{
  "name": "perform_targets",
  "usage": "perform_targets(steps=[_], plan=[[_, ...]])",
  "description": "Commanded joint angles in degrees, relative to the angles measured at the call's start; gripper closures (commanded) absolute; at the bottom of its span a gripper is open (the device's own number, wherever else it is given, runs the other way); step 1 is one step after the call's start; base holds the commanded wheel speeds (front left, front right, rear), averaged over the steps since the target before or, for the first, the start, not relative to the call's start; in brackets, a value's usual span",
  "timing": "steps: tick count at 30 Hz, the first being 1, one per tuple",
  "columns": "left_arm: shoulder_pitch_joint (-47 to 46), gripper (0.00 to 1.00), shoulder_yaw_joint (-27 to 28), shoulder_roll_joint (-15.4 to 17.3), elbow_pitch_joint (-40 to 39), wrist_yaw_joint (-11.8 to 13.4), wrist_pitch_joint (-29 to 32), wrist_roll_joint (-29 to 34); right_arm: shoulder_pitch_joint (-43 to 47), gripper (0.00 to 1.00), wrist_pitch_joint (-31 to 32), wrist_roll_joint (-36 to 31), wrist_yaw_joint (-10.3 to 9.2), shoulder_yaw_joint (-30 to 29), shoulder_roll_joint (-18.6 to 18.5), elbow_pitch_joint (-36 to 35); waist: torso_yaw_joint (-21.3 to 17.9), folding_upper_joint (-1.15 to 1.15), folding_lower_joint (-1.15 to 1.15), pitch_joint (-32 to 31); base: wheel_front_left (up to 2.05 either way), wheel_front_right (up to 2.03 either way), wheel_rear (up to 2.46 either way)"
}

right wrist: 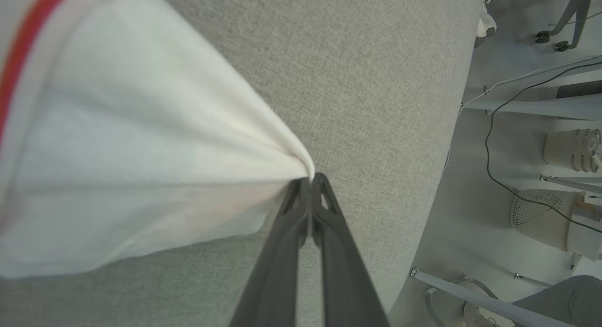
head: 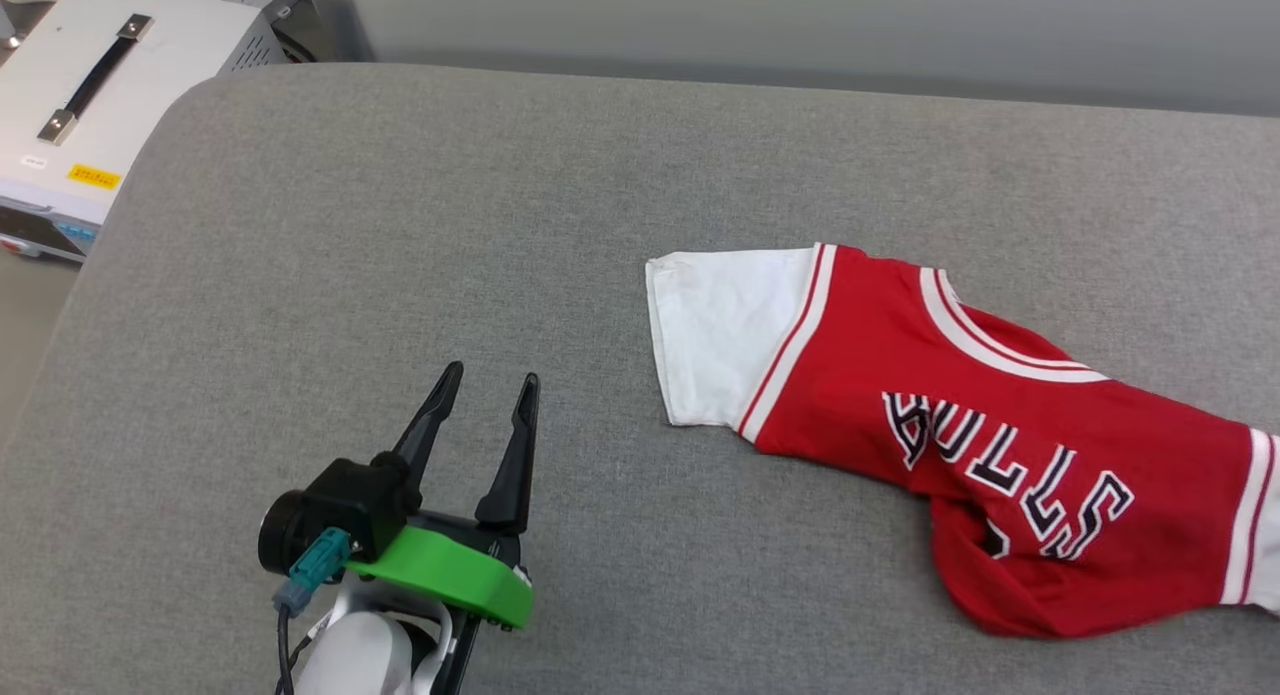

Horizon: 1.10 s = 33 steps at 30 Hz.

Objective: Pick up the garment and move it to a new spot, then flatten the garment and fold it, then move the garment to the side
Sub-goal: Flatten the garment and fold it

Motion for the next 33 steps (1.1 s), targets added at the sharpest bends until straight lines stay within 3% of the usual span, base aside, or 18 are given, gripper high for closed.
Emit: perform_targets(steps=[1,4,6,12,17,24,33], plan=[[-1.4,0.00,-0.1,-0.1,-0.1,-0.2,-0.3,-0.1,-1.8,1.00,-0.9,-0.5,-0.04,0.4,-0.6,1.9,0.7,0.00,0.00,1.3,0.00,0.00,0.00],[-1.9,0.00,-0.2,-0.2,0.2,-0.2,-0.3,-0.2,-4.3,1.00,-2.1,-0.6,-0.04,0.7,0.0,6.4,1.0,0.00,0.00,1.7,0.00,0.00,0.00],[-2.1,0.00,-0.2,-0.2,0.4,-0.2,-0.3,-0.3,-5.6,0.00,-3.4,-0.7,-0.04,0.6,0.7,8.6,1.1,0.00,0.00,1.6,0.00,0.00,0.00],[-1.7,0.00,0.8,-0.2,1.4,-0.2,-0.3,-0.7,-8.3,0.00,-8.6,-0.5,-0.04,-1.1,4.3,12.2,-0.1,0.00,0.00,-0.7,0.00,0.00,0.00],[-1.0,0.00,1.2,-0.2,1.6,-0.2,-0.3,-1.1,-8.7,0.00,-14.4,1.0,-0.04,-5.4,8.2,10.5,-1.9,0.00,0.00,-3.4,0.00,0.00,0.00],[0.4,0.00,1.8,-0.3,1.0,-0.2,-0.3,-2.0,-4.2,0.00,-22.5,2.6,-0.04,-12.0,15.4,1.3,-4.5,0.00,0.00,-6.5,0.00,0.00,0.00],[2.1,0.00,1.4,-0.7,-1.0,-0.2,-0.3,-2.8,6.2,0.00,-31.5,1.8,-0.04,-18.0,28.5,-14.7,-6.9,0.00,0.00,-7.7,0.00,0.00,0.00]])
